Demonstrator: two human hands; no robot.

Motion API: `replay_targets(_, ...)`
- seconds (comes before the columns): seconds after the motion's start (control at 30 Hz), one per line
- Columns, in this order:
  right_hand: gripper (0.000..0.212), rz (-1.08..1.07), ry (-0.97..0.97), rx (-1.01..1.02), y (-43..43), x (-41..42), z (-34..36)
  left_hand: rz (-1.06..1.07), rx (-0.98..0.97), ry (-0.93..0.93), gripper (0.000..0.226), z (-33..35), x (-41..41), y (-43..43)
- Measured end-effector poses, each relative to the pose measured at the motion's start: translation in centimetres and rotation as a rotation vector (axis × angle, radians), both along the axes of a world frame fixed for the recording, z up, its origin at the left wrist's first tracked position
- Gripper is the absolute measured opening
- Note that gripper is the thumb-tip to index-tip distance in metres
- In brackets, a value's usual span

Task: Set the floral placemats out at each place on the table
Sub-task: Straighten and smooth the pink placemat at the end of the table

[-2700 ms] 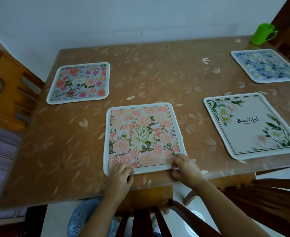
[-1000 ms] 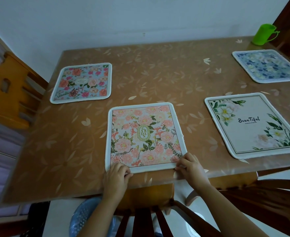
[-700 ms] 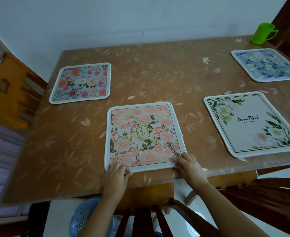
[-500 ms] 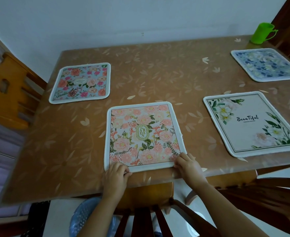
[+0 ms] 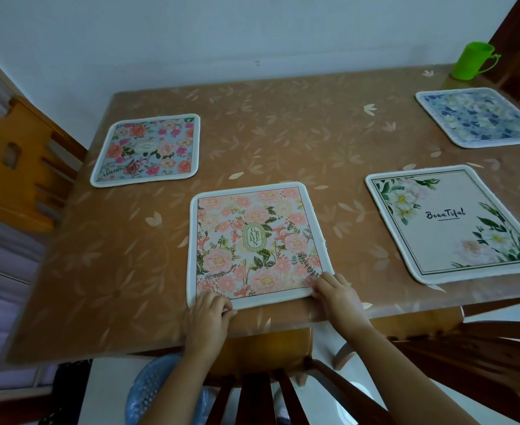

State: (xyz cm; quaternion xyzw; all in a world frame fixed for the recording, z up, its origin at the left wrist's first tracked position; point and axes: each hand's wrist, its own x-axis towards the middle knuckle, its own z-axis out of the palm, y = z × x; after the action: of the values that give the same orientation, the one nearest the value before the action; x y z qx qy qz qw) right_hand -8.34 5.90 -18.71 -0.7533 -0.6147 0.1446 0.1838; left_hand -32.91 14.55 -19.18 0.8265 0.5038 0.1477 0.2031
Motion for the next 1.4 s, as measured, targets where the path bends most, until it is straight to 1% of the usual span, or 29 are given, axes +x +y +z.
replay_targets(0.17, 0.015, 0.005, -0.013, -0.047, 0.0, 0.1, -0.2, 0.007, -0.011, 0.003, 0.016, -0.2, 0.0, 0.1)
replay_targets(0.47, 0.011, 0.007, -0.003, -0.071, -0.3, 0.1, -0.1, 0.002, -0.027, -0.003, 0.017, -0.6, -0.1, 0.3)
replay_targets(0.53, 0.012, -0.002, 0.029, -0.07, -0.5, 0.2, 0.0, 0.047, -0.027, -0.032, 0.019, -0.7, -0.1, 0.3)
replay_targets(0.6, 0.016, -0.044, 0.067, -0.048, -0.6, 0.2, 0.0, 0.117, -0.018, -0.064, 0.021, -0.6, 0.2, 0.3)
replay_targets(0.63, 0.019, -0.062, 0.058, -0.033, -0.6, 0.3, 0.0, 0.118, -0.009, -0.068, 0.024, -0.6, 0.4, 0.5)
replay_targets(0.7, 0.027, -0.073, 0.008, -0.051, -0.2, 0.1, -0.1, 0.04, -0.04, 0.003, 0.039, -0.9, 1.1, 0.7)
replay_targets(0.77, 0.042, -0.04, -0.038, -0.171, 0.5, -0.4, -0.6, -0.035, -0.099, 0.16, 0.053, -1.5, 1.7, 0.9)
replay_targets(0.83, 0.053, 0.011, -0.112, -0.296, 1.1, -1.5, -1.3, -0.061, -0.092, 0.303, 0.055, -2.2, 2.1, 0.9)
replay_targets(0.9, 0.055, 0.02, -0.188, -0.338, 1.6, -2.6, -1.8, -0.057, -0.05, 0.381, 0.053, -2.4, 2.5, 0.7)
replay_targets(0.97, 0.062, 0.027, -0.235, -0.351, 2.2, -3.2, -2.0, -0.046, -0.031, 0.383, 0.057, -2.5, 3.0, 1.2)
replay_targets(1.07, 0.072, 0.048, -0.265, -0.298, 4.5, -3.2, -1.7, -0.045, -0.026, 0.42, 0.058, -3.1, 3.8, 3.2)
replay_targets(1.2, 0.071, 0.128, -0.257, -0.277, 8.1, -2.3, -2.6, -0.046, -0.011, 0.434, 0.06, -3.7, 5.0, 6.3)
replay_targets(1.4, 0.071, 0.164, -0.273, -0.216, 14.0, -0.1, -3.2, -0.068, 0.011, 0.437, 0.061, -3.9, 7.0, 11.6)
